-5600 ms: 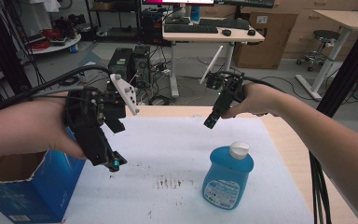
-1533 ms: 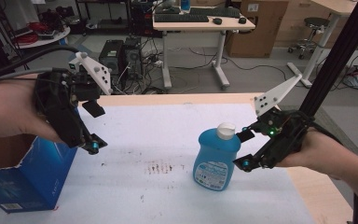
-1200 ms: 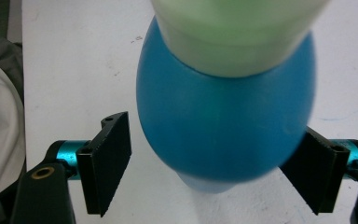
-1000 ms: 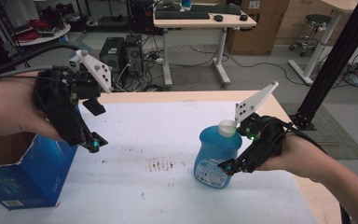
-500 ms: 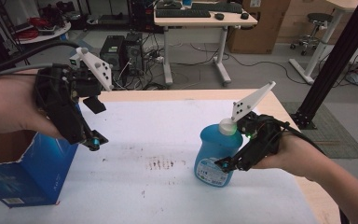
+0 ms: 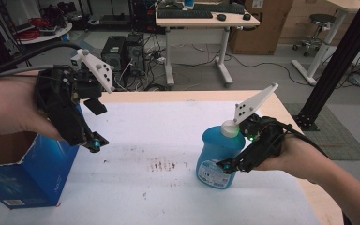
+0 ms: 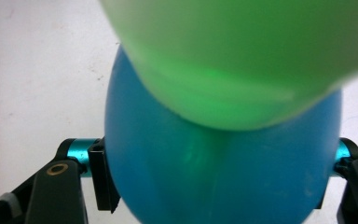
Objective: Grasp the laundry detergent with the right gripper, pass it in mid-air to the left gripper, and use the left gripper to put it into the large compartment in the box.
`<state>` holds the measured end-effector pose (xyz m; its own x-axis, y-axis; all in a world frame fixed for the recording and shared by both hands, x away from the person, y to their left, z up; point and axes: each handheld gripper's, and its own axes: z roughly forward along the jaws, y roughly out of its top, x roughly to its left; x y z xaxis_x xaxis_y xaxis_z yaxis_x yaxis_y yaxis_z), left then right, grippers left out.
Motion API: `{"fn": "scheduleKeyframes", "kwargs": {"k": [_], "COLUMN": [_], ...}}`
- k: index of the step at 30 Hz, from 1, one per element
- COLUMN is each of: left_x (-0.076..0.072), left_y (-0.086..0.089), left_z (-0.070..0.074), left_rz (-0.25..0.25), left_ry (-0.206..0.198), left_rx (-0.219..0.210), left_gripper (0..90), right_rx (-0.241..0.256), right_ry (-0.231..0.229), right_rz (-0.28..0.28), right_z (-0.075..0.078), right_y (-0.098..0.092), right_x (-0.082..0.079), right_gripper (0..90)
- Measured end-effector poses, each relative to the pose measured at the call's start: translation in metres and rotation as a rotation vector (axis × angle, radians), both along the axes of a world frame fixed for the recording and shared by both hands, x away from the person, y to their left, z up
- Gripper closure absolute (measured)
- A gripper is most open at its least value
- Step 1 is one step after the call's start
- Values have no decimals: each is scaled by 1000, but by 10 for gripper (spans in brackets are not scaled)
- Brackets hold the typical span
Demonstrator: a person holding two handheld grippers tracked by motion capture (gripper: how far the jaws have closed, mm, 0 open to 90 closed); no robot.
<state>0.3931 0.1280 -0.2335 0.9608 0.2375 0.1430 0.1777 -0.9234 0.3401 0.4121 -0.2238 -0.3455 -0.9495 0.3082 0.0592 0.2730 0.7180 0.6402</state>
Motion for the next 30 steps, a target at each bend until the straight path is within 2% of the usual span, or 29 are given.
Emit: {"fn": "scheduleKeyframes", "kwargs": {"k": [3,11,15,27,30], "left_x": [0,-1,0,1,1], "left_y": [0,0,0,0,0], "left_z": [0,-1,0,-2,-2], "left_rz": [2,3,-8,-4,-3], "left_ry": [2,3,3,3,0], "left_rx": [-1,-4,12,5,4], "left_gripper": [219,219,219,219,219], "right_rx": [13,15,19,19,22], "right_ry": [7,11,8,4,2], "right_rz": [-1,7,12,7,11], "right_z": [0,0,0,-1,-2], "right_y": [-1,-1,-1,-1,-1], "right_x": [-1,-1,-1,0,0], "right_gripper": [261,271,288,291,320]}}
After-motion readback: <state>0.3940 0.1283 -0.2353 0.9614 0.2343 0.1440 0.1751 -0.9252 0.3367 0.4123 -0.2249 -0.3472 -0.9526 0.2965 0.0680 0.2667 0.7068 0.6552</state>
